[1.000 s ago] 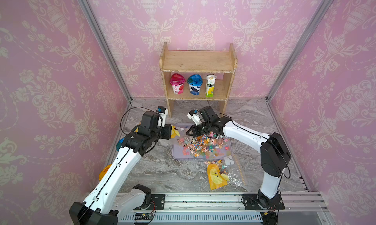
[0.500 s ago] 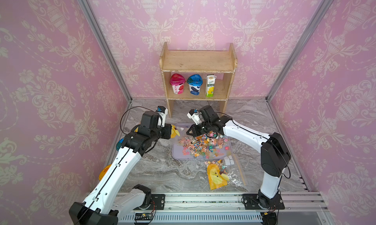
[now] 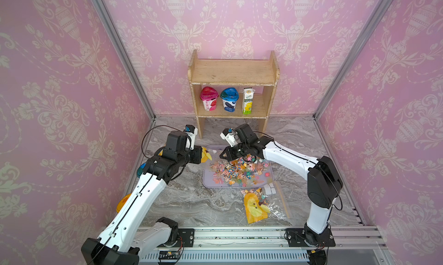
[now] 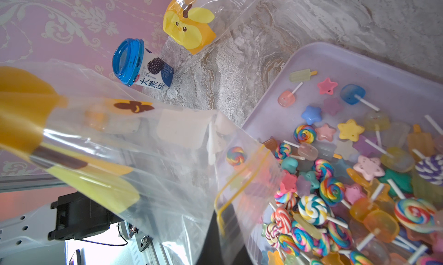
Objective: Pour candies out of the ziploc bag
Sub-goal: 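Pour the candies out of the ziploc bag onto the tray.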
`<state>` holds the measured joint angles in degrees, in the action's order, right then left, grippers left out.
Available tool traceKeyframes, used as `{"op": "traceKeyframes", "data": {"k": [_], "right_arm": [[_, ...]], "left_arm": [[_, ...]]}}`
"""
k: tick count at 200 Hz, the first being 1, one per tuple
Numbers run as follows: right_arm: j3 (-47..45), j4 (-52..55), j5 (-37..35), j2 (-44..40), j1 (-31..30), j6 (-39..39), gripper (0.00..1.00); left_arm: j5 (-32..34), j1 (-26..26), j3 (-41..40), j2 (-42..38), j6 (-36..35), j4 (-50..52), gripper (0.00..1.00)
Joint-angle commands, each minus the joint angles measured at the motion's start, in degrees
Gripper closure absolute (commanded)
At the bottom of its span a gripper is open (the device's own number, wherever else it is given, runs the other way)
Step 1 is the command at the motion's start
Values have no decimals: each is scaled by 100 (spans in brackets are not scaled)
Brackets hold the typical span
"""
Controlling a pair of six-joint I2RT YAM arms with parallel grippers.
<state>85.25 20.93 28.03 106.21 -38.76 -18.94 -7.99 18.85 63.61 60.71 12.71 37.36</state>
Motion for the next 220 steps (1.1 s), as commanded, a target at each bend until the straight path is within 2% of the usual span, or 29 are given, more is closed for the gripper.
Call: {"op": "traceKeyframes", "data": {"k": [1,73,142,187,220], "right_arm": [[-222,544,-427,-170,133,187,100],[-357,557,-499,-441,291,228,100],[-878,318,-510,-744,446,163,100],[-1255,96,-464,-935,648,73,100],[-1589,-86,-421,-1047,769,-2,100]], "left_arm": [[289,-127,91,-297,28,-378,100],[177,-121,247,-194,99,-423,100],[-93,-62,354,80,261,-320,100],[124,489,784,646,117,-167,100],[570,997,1116,1195,-109,-3,100]]}}
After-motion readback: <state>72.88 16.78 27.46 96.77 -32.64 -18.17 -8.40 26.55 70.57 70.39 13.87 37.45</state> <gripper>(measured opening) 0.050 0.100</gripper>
